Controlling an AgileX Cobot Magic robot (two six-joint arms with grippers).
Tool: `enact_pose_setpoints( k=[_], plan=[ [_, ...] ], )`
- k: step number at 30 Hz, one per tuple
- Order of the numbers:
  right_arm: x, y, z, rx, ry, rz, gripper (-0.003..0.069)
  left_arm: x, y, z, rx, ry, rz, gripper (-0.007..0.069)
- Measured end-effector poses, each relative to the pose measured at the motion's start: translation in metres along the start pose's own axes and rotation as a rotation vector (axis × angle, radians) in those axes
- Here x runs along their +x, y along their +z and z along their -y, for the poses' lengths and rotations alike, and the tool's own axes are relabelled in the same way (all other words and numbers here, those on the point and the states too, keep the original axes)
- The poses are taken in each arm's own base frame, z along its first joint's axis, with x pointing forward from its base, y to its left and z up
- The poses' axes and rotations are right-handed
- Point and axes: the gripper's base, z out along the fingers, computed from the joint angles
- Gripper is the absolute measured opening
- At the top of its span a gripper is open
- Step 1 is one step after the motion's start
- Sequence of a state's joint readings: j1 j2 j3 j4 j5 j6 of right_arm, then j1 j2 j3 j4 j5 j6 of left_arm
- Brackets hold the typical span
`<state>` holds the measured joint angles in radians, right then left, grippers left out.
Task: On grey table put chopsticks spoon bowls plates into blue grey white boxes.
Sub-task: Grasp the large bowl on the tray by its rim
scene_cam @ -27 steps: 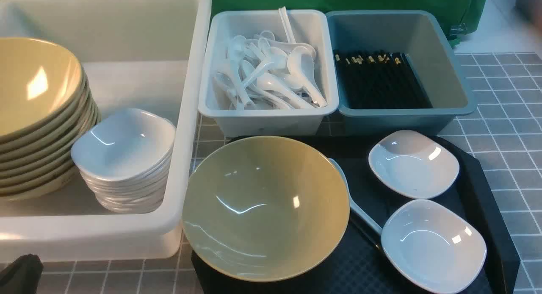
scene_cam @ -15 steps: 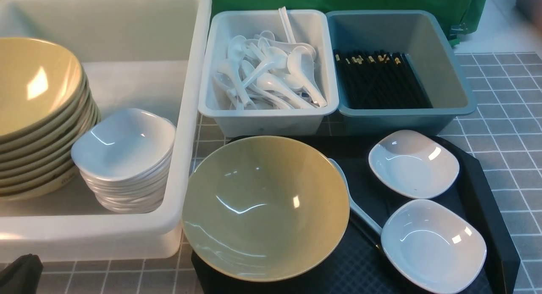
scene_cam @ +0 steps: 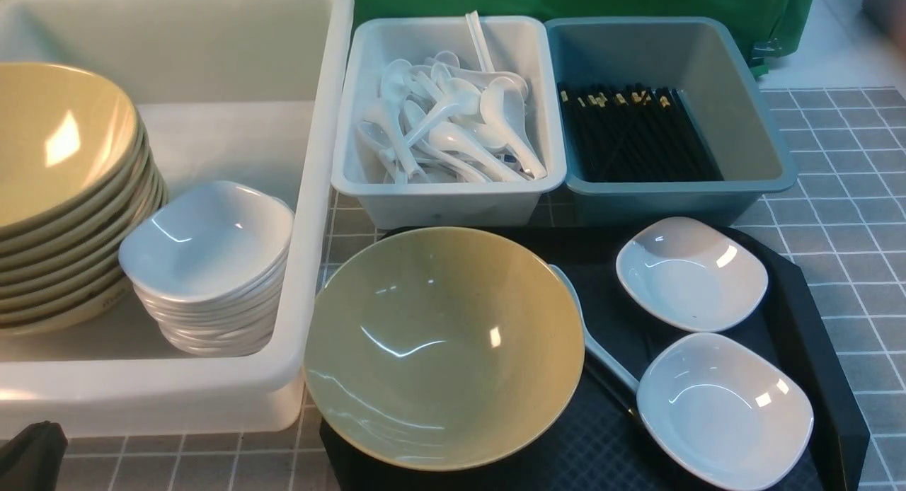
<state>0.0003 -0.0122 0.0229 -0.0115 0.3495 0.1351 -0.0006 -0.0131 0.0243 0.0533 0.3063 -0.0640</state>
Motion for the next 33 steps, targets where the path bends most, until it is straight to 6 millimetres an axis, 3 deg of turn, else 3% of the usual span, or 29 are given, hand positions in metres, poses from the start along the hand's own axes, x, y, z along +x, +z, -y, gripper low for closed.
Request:
enact_pose_setpoints(
  k=[5, 12, 16, 17, 20, 23, 24, 25, 26, 27, 28, 29, 32, 33],
  plan=[
    [-0.004, 0.001, -0.001, -0.009, 0.011, 0.061, 0.0098, -0.010, 0.000, 0.001, 0.006, 0.009, 0.108, -0.0008],
    [-0.051, -0.016, -0.007, -0.109, 0.080, 0.613, 0.0108, -0.046, -0.013, 0.003, 0.033, 0.012, 0.534, -0.0008],
    [-0.071, -0.036, -0.010, -0.221, 0.190, 0.910, 0.0111, -0.062, -0.024, 0.004, 0.049, 0.007, 0.751, -0.0008],
    [-0.076, -0.044, -0.010, -0.258, 0.211, 1.005, 0.0111, -0.070, -0.033, 0.004, 0.062, -0.017, 0.875, -0.0008],
    [-0.078, -0.047, -0.011, -0.281, 0.235, 1.036, 0.0111, -0.081, -0.046, 0.001, 0.087, -0.140, 1.034, -0.0008],
    [-0.079, -0.046, -0.011, -0.274, 0.238, 1.007, 0.0110, -0.098, -0.053, 0.000, 0.107, -0.187, 1.048, -0.0008],
    [-0.086, -0.046, -0.011, -0.257, 0.233, 0.963, 0.0101, -0.119, -0.060, 0.001, 0.118, -0.198, 1.027, -0.0008],
    [-0.086, -0.046, -0.011, -0.257, 0.233, 0.963, 0.0101, -0.123, -0.061, 0.001, 0.119, -0.195, 1.016, -0.0008],
    [-0.098, -0.050, -0.013, -0.228, 0.208, 0.911, 0.0080, -0.147, -0.066, 0.002, 0.117, -0.181, 0.950, -0.0008],
    [-0.099, -0.050, -0.013, -0.217, 0.197, 0.891, 0.0074, -0.154, -0.068, 0.002, 0.116, -0.183, 0.934, -0.0008],
    [-0.118, -0.055, -0.015, -0.166, 0.120, 0.837, 0.0046, -0.184, -0.065, 0.004, 0.098, -0.151, 0.809, -0.0008],
    [-0.125, -0.056, -0.016, -0.144, 0.083, 0.809, 0.0038, -0.198, -0.061, 0.004, 0.089, -0.146, 0.745, -0.0008],
    [-0.139, -0.052, -0.018, -0.095, 0.000, 0.720, 0.0035, -0.222, -0.044, 0.004, 0.077, -0.156, 0.611, -0.0008],
    [-0.143, -0.044, -0.018, -0.067, -0.050, 0.631, 0.0036, -0.234, -0.020, 0.006, 0.087, -0.200, 0.470, -0.0008]
  ],
)
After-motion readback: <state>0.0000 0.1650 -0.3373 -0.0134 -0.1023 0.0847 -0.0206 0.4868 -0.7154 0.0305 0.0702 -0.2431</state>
